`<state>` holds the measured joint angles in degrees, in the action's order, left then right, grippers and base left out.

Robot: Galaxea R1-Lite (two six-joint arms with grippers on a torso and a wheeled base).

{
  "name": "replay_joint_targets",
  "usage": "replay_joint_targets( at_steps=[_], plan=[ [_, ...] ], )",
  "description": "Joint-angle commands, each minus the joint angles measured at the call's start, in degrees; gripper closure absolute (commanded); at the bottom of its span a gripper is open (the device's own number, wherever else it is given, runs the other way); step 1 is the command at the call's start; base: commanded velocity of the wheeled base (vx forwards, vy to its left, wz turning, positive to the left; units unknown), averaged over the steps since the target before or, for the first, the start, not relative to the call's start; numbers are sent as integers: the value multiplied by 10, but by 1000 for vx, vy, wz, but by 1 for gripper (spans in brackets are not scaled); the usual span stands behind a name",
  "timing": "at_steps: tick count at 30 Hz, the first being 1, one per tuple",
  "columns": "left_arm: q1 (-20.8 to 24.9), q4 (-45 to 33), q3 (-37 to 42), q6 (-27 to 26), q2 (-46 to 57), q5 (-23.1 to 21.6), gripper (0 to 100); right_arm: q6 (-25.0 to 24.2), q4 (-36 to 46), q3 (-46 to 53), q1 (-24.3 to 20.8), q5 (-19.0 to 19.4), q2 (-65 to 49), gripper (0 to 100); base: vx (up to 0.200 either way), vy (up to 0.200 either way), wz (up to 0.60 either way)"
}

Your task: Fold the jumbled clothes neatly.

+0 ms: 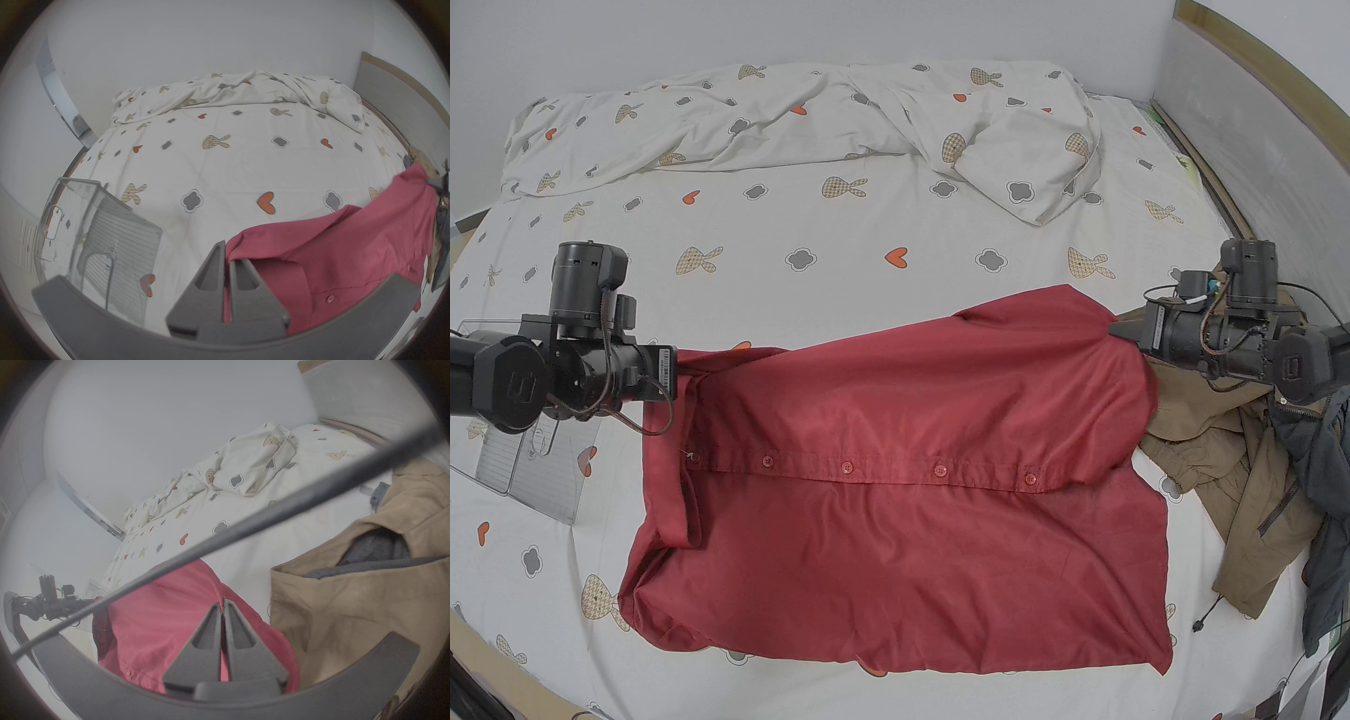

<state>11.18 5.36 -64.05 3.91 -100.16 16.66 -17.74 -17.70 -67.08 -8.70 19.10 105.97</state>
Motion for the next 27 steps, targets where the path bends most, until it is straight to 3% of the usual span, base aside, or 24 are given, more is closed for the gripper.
replay_joint_targets(
  at_steps=[1, 11, 27],
  plan=[
    [-35, 0, 5, 0, 32, 0, 100, 0, -2, 67, 23, 5, -96, 100, 0, 0, 0],
    [-41, 1, 29, 2, 52, -1, 100, 4, -1, 156, 17, 28, -183, 100, 0, 0, 0],
    [43, 3, 112, 1, 48, 7, 100, 6, -1, 247, -60, 32, -173, 100, 0, 0, 0]
  ],
)
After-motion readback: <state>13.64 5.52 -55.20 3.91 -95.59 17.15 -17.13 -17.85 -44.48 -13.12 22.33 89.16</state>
